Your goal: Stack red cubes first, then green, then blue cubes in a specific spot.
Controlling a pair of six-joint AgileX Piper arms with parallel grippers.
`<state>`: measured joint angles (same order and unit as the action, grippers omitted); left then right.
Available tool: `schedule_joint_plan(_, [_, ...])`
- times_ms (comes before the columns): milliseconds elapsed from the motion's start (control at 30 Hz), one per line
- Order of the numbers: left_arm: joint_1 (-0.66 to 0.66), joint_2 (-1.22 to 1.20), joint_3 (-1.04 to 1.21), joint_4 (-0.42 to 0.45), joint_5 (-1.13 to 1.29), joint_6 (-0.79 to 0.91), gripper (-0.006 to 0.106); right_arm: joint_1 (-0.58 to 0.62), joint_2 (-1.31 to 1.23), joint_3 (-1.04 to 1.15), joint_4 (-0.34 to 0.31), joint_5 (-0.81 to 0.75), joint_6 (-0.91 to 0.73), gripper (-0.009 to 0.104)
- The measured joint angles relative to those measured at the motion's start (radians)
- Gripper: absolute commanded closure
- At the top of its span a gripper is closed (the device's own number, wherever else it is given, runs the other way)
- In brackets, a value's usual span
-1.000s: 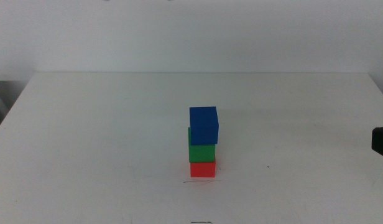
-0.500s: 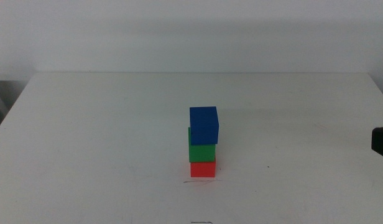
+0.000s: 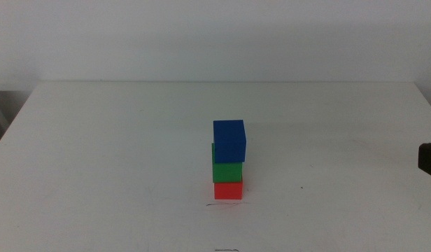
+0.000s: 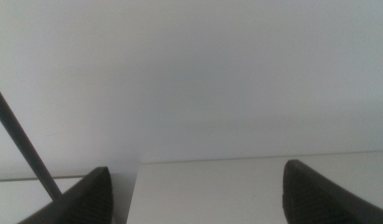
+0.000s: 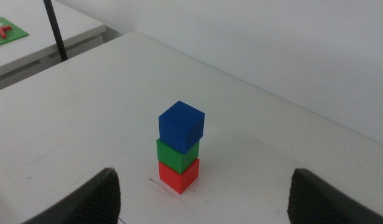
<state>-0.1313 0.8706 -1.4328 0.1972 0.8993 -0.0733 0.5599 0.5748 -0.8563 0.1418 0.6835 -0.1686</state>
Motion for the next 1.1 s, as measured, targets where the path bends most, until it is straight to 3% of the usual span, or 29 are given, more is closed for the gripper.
schedule_joint_plan(200, [0.0, -0.046, 0.118, -0.022, -0.04, 0.0, 0.007, 0.0, 0.0, 0.023, -0.006, -0.016, 0.0, 0.017])
schedule_joint_plan(433, [0.0, -0.23, 0.453, -0.071, -0.304, 0.0, 0.007, -0.051, -0.034, 0.201, -0.083, -0.256, 0.0, 0.017])
schedule_joint_plan(700, [0.0, -0.493, 0.866, -0.071, -0.584, 0.0, 0.007, -0.246, -0.142, 0.456, -0.049, -0.387, 0.0, 0.017])
schedule_joint_plan(1100, [0.0, -0.859, 1.352, -0.11, -0.659, 0.0, 0.007, -0.583, -0.548, 0.826, -0.019, -0.546, 0.0, 0.017])
